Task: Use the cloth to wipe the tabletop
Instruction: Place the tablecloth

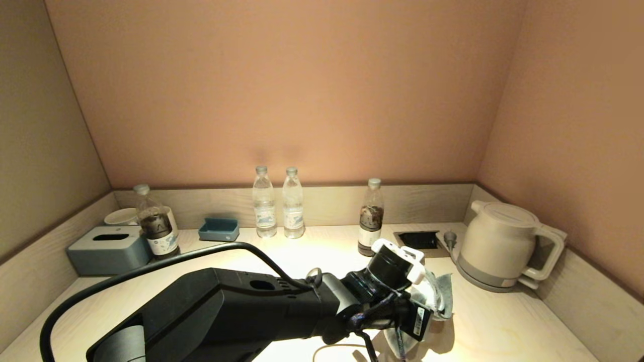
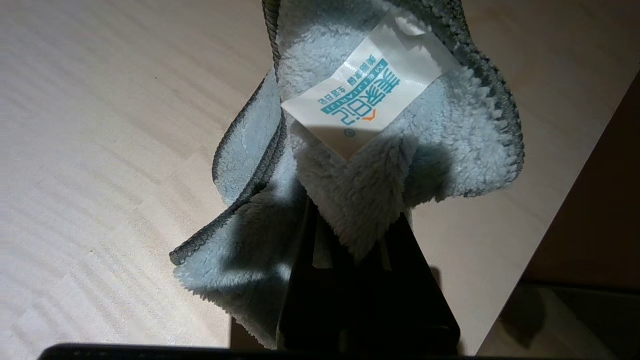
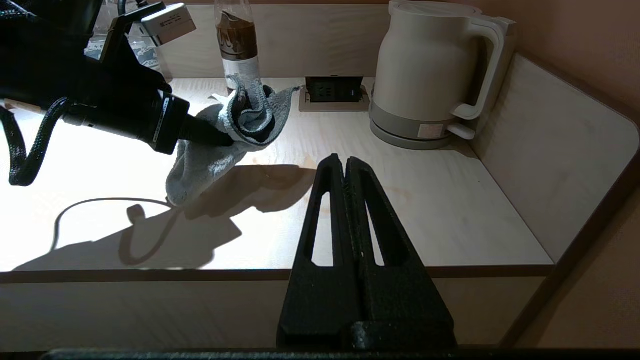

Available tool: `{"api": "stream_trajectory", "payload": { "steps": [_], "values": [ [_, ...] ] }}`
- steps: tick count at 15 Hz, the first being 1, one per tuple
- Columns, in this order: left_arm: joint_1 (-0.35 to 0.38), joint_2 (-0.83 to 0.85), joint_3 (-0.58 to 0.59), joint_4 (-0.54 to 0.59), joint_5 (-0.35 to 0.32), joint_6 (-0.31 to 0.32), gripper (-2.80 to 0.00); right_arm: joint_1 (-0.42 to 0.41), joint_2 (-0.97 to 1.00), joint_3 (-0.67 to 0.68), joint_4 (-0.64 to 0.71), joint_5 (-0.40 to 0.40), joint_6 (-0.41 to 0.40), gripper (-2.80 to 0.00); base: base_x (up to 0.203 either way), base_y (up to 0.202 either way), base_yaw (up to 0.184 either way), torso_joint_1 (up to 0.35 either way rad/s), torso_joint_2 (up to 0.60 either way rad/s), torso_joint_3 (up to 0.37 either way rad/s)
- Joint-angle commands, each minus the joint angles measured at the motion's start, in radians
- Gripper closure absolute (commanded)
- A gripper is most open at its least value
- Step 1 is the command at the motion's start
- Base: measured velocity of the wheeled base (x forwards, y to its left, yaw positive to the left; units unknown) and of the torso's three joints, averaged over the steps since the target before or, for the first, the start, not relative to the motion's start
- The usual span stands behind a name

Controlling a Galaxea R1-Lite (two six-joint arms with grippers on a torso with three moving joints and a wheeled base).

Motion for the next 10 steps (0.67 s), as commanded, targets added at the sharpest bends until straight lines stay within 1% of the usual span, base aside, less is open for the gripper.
{"api": "stream_trajectory", "payload": {
  "steps": [1, 4, 5, 7, 9, 10],
  "values": [
    [0.0, -0.001, 0.0, 0.0, 0.0, -0.002, 0.0, 0.0, 0.001, 0.0, 0.0, 0.001, -0.001, 0.0, 0.0, 0.0, 0.0, 0.0, 0.0, 0.0],
    [0.0, -0.001, 0.0, 0.008, 0.005, 0.0, 0.0, 0.0, 0.001, 0.0, 0.001, 0.001, -0.001, 0.0, 0.0, 0.0, 0.0, 0.0, 0.0, 0.0],
    [0.0, -0.002, 0.002, 0.024, 0.005, 0.017, -2.8, 0.0, 0.001, 0.0, 0.001, 0.001, 0.001, 0.0, 0.0, 0.0, 0.0, 0.0, 0.0, 0.0],
    [0.0, -0.003, 0.002, 0.018, 0.009, 0.017, -2.8, 0.0, 0.001, 0.0, 0.0, 0.001, 0.0, 0.0, 0.0, 0.0, 0.0, 0.0, 0.0, 0.0],
    [0.001, -0.006, 0.002, 0.009, 0.035, 0.018, -2.8, 0.0, 0.001, 0.0, 0.0, 0.001, 0.001, 0.0, 0.0, 0.0, 0.0, 0.0, 0.0, 0.0],
    [0.001, -0.006, 0.002, 0.009, 0.035, 0.018, -2.8, 0.0, 0.001, 0.0, 0.0, 0.001, 0.001, 0.0, 0.0, 0.0, 0.0, 0.0, 0.0, 0.0]
  ]
}}
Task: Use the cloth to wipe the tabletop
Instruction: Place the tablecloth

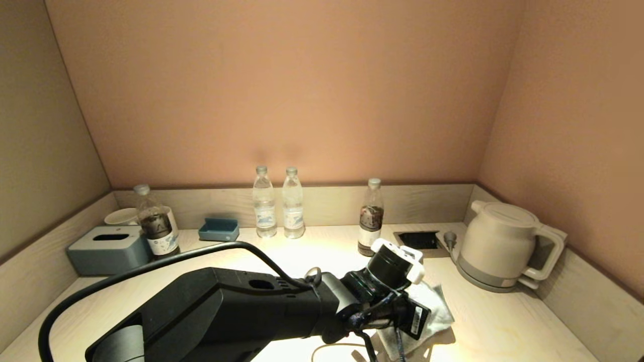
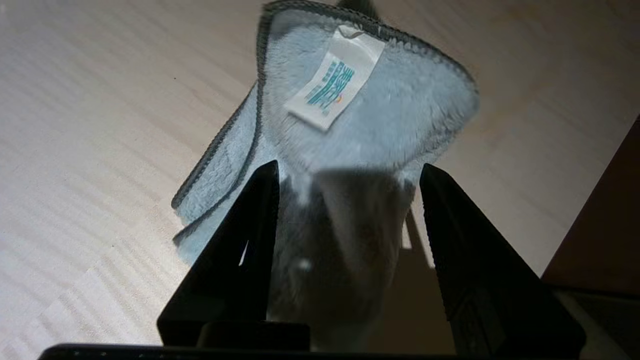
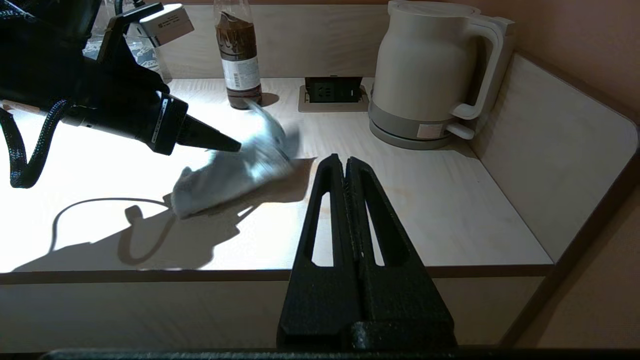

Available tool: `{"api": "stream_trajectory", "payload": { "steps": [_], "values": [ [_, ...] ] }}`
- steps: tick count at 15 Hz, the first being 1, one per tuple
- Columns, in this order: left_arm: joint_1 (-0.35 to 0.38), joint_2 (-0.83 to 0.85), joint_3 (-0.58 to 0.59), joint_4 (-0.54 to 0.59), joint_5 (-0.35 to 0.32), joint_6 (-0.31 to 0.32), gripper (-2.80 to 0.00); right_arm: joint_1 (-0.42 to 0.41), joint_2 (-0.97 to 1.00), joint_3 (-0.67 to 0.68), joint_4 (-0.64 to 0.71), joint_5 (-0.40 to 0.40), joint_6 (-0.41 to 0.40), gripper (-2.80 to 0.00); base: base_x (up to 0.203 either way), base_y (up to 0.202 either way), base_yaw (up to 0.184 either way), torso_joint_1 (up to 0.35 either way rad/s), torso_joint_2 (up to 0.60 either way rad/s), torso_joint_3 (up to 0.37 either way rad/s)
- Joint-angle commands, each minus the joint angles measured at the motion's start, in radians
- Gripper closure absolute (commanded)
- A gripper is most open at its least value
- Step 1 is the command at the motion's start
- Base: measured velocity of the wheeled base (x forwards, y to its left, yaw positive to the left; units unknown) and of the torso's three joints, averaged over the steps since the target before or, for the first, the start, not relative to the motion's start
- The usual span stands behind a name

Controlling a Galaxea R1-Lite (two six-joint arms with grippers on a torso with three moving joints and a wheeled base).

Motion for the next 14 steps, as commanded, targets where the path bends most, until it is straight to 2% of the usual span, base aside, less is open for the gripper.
{"api": "stream_trajectory", "payload": {
  "steps": [1, 4, 6, 7, 8, 11, 13, 14],
  "values": [
    [0.004, -0.01, 0.0, 0.004, 0.009, -0.003, -2.8, 0.0, 0.001, 0.0, 0.001, 0.001, -0.001, 0.0, 0.0, 0.0, 0.0, 0.0, 0.0, 0.0],
    [0.015, -0.096, 0.016, 0.051, 0.047, -0.009, -2.8, 0.0, 0.001, 0.0, 0.0, 0.001, 0.0, 0.0, 0.0, 0.0, 0.0, 0.0, 0.0, 0.0],
    [0.015, -0.097, 0.017, 0.054, 0.049, -0.01, -2.8, 0.0, 0.001, 0.0, 0.0, 0.001, 0.0, 0.0, 0.0, 0.0, 0.0, 0.0, 0.0, 0.0],
    [0.025, -0.114, 0.018, 0.06, 0.081, -0.011, -2.8, 0.0, 0.001, 0.0, 0.001, 0.001, -0.002, 0.0, 0.0, 0.0, 0.0, 0.0, 0.0, 0.0],
    [0.042, -0.165, 0.023, 0.077, 0.122, -0.011, 0.0, 0.0, 0.001, 0.0, 0.0, 0.001, 0.0, 0.0, 0.0, 0.0, 0.0, 0.0, 0.0, 0.0],
    [0.131, -0.326, 0.057, 0.168, 0.265, -0.006, 0.0, 0.0, 0.001, 0.0, 0.001, 0.001, 0.0, 0.0, 0.0, 0.0, 0.0, 0.0, 0.0, 0.0],
    [0.137, -0.331, 0.062, 0.176, 0.277, -0.001, 0.0, 0.0, 0.001, 0.0, 0.0, 0.001, -0.002, 0.0, 0.0, 0.0, 0.0, 0.0, 0.0, 0.0],
    [0.174, -0.36, 0.075, 0.181, 0.311, 0.012, 0.0, 0.0, 0.001, 0.0, 0.001, 0.001, 0.0, 0.0, 0.0, 0.0, 0.0, 0.0, 0.0, 0.0]
  ]
}}
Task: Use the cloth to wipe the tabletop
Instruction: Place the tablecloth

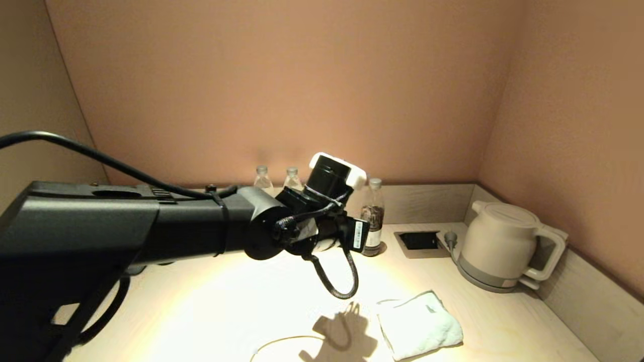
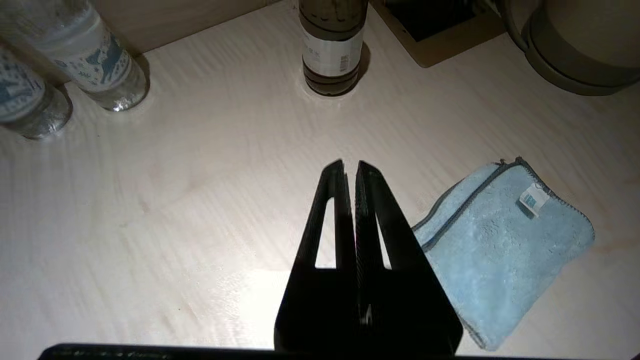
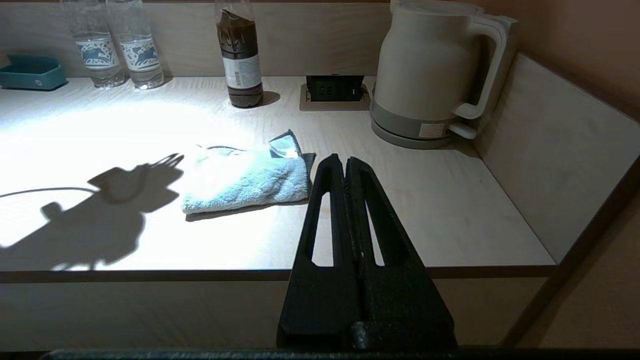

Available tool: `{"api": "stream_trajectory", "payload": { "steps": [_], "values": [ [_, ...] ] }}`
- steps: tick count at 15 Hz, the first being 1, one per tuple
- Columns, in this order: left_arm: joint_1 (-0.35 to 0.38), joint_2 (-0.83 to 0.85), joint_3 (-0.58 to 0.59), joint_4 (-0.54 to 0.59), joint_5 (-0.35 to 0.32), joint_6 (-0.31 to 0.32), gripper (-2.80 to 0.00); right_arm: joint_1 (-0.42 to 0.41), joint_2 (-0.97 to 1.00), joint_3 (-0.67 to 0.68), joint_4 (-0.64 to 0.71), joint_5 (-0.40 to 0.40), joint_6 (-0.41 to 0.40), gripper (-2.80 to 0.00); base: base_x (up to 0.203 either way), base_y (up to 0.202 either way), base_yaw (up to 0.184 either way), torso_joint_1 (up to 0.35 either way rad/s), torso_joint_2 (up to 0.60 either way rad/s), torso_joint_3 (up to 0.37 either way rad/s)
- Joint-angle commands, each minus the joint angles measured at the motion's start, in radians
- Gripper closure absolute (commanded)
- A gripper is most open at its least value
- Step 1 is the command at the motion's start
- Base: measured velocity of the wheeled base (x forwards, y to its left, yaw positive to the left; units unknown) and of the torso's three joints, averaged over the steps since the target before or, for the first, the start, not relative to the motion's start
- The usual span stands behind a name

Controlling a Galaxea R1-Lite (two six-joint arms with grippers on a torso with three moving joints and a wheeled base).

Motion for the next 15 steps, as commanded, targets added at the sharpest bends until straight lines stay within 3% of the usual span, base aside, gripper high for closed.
{"api": "stream_trajectory", "payload": {
  "steps": [1, 4, 7, 9, 12, 15],
  "values": [
    [0.087, -0.101, 0.024, 0.005, 0.04, 0.013, 0.0, 0.0, 0.0, 0.0, -0.001, 0.0, 0.0, 0.0, 0.0, 0.0, 0.0, 0.0, 0.0, 0.0],
    [0.309, -0.417, 0.168, 0.013, 0.11, 0.075, 0.0, 0.0, 0.001, 0.0, 0.0, 0.0, -0.002, 0.0, 0.0, 0.0, 0.0, 0.0, 0.0, 0.0],
    [0.555, -0.724, 0.429, 0.012, 0.14, 0.118, 0.0, 0.0, 0.001, 0.0, 0.0, 0.0, 0.0, 0.0, 0.0, 0.0, 0.0, 0.0, 0.0, 0.0],
    [0.682, -0.917, 0.609, 0.006, 0.143, 0.132, 0.0, 0.0, 0.001, 0.0, 0.0, 0.0, 0.0, 0.0, 0.0, 0.0, 0.0, 0.0, 0.0, 0.0],
    [0.767, -1.156, 0.826, -0.018, 0.135, 0.142, 0.0, 0.0, 0.001, 0.0, 0.0, 0.0, 0.0, 0.0, 0.0, 0.0, 0.0, 0.0, 0.0, 0.0],
    [0.785, -1.413, 0.978, -0.031, 0.133, 0.146, 0.0, 0.0, 0.001, 0.0, -0.001, 0.0, -0.002, 0.0, 0.0, 0.0, 0.0, 0.0, 0.0, 0.0]
  ]
}}
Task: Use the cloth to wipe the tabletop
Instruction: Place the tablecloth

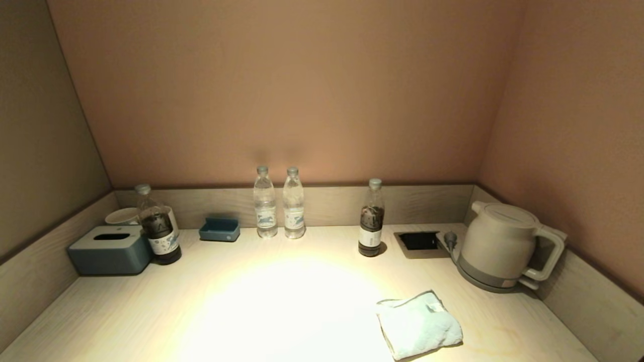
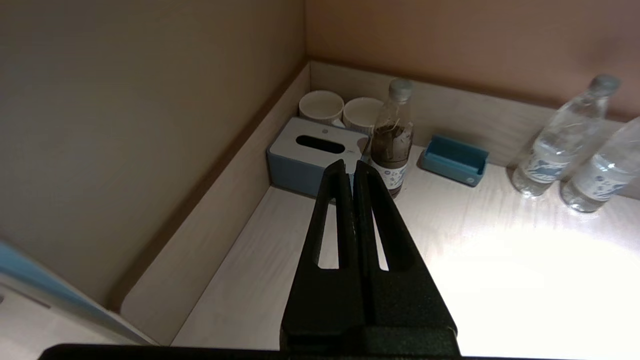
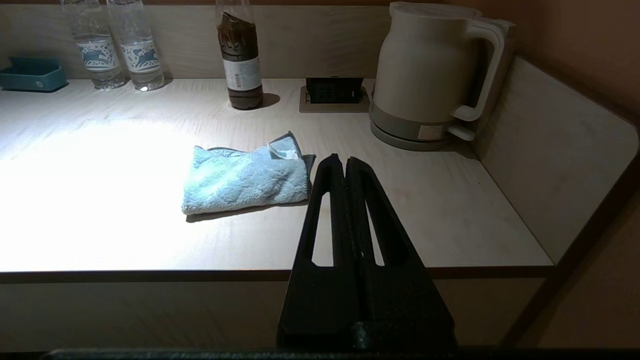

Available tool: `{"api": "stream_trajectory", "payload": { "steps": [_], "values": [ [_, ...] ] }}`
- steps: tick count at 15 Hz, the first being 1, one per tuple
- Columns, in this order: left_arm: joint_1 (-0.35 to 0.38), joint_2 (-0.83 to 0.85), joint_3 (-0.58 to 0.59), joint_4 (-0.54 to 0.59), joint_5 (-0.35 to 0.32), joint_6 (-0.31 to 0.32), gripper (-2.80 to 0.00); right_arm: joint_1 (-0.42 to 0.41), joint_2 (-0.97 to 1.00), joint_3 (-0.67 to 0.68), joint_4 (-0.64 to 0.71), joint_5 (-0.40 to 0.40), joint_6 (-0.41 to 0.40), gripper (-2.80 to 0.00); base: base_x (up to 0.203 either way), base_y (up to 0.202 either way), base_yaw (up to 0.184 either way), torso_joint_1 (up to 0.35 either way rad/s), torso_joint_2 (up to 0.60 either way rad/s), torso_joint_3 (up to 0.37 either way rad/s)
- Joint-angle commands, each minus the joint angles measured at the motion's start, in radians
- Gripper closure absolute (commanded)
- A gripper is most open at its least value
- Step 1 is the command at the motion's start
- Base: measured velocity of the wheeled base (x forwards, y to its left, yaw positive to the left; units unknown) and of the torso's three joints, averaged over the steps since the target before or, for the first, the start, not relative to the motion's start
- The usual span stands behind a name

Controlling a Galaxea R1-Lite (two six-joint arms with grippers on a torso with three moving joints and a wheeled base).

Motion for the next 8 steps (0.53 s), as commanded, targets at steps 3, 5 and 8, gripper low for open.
{"api": "stream_trajectory", "payload": {
  "steps": [3, 5, 8],
  "values": [
    [0.014, -0.385, 0.155, -0.002, 0.0, 0.025, 0.0, 0.0, 0.001, 0.0, -0.001, 0.001, 0.0, 0.0, 0.0, 0.0, 0.0, 0.0, 0.0, 0.0],
    [0.016, -0.519, 0.237, -0.004, -0.001, 0.056, 0.0, 0.0, 0.001, 0.0, 0.0, 0.001, 0.001, 0.0, 0.0, 0.0, 0.0, 0.0, 0.0, 0.0],
    [0.023, -0.727, 0.394, -0.006, 0.007, 0.077, 0.0, 0.0, 0.001, 0.0, -0.001, 0.001, 0.001, 0.0, 0.0, 0.0, 0.0, 0.0, 0.0, 0.0]
  ]
}}
